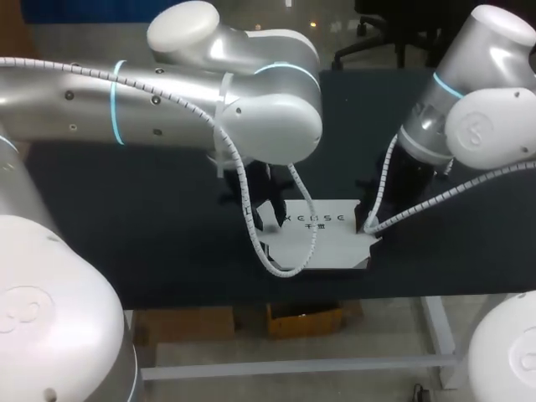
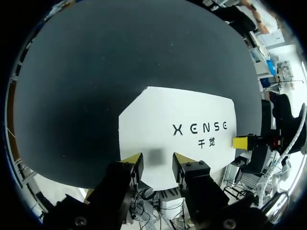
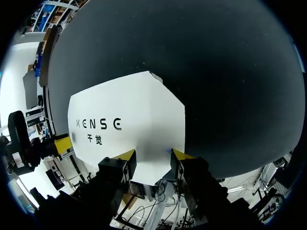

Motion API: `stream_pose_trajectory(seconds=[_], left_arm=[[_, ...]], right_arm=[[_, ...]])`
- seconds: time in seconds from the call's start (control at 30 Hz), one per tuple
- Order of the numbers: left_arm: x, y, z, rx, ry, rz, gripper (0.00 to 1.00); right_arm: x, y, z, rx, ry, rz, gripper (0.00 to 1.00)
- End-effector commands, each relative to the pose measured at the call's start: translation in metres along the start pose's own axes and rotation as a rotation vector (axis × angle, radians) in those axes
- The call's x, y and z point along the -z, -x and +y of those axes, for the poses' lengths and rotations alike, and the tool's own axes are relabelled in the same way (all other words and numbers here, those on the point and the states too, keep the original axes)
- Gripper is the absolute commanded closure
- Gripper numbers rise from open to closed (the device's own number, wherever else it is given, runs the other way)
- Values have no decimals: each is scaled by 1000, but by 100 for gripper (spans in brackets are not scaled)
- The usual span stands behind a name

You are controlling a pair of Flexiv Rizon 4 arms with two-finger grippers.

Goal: Assemble the packaging by folding the flat box into shape, placing the metal phone stand inside, and closing the box properly

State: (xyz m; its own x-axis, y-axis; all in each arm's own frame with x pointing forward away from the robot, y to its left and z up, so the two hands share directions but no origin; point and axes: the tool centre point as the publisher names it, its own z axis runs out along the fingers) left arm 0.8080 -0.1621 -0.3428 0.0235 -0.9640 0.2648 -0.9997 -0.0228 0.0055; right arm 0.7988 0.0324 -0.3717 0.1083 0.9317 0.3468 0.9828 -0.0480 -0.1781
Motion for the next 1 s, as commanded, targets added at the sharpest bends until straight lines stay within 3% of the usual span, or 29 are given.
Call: stream_pose_trajectory(seconds=[0.03,0.43,1.0], left_arm=[[-7,-4,-1,4,-1,-14,60],[-11,-1,-3,30,26,-30,64],[-11,5,-2,32,52,-62,61]], right_arm=[[-1,1,-3,-1,14,-1,55],[-3,1,-5,-14,40,-1,56],[-1,-1,-6,12,84,8,54]])
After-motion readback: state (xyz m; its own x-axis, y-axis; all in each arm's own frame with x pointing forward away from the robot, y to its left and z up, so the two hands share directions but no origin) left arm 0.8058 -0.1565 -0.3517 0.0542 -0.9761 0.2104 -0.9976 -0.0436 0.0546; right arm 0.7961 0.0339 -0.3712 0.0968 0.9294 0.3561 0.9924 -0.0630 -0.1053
